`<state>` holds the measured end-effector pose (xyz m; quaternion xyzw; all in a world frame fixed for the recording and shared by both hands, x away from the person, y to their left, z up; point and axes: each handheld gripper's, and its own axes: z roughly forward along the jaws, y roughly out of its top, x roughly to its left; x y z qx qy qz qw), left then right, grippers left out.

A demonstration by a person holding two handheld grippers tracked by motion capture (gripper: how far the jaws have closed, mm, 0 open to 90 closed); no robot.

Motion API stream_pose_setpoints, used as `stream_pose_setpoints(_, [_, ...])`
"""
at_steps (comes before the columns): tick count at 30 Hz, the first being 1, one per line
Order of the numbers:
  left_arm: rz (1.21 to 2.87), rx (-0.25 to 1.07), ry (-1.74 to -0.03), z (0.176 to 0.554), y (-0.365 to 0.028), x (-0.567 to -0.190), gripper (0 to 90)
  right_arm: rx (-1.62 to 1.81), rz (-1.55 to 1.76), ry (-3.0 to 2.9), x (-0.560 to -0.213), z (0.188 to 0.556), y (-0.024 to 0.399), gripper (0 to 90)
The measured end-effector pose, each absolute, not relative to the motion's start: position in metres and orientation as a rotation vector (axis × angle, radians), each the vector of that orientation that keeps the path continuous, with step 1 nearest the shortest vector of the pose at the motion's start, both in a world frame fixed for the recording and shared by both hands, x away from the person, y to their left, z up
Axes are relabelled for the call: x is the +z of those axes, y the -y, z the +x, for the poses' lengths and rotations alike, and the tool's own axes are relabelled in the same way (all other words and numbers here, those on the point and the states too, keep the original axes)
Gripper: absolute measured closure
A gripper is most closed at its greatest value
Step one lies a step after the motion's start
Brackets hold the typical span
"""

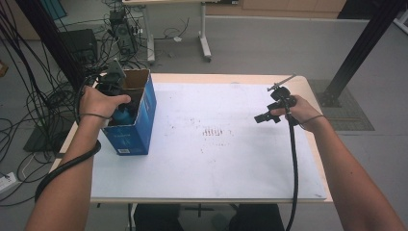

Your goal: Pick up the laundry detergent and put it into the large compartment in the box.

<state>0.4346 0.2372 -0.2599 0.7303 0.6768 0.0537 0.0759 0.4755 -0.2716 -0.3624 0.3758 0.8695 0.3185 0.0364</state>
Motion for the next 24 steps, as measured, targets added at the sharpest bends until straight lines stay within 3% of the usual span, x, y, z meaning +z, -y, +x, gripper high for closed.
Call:
stream_pose_setpoints(20, [2.179, 0.148, -2.023, 0.4354, -0.2384, -0.2606, 37.3, 0.98, 1.157, -2.68, -0.3646, 0.4767, 0.2711, 5.3])
stream_pose_setpoints(24, [2.179, 0.135, -2.015, 0.4357, -0.2375, -0.2595, 33.2, 0.979, 1.149, -2.682, -0.3646, 0.4771, 0.2702, 5.3])
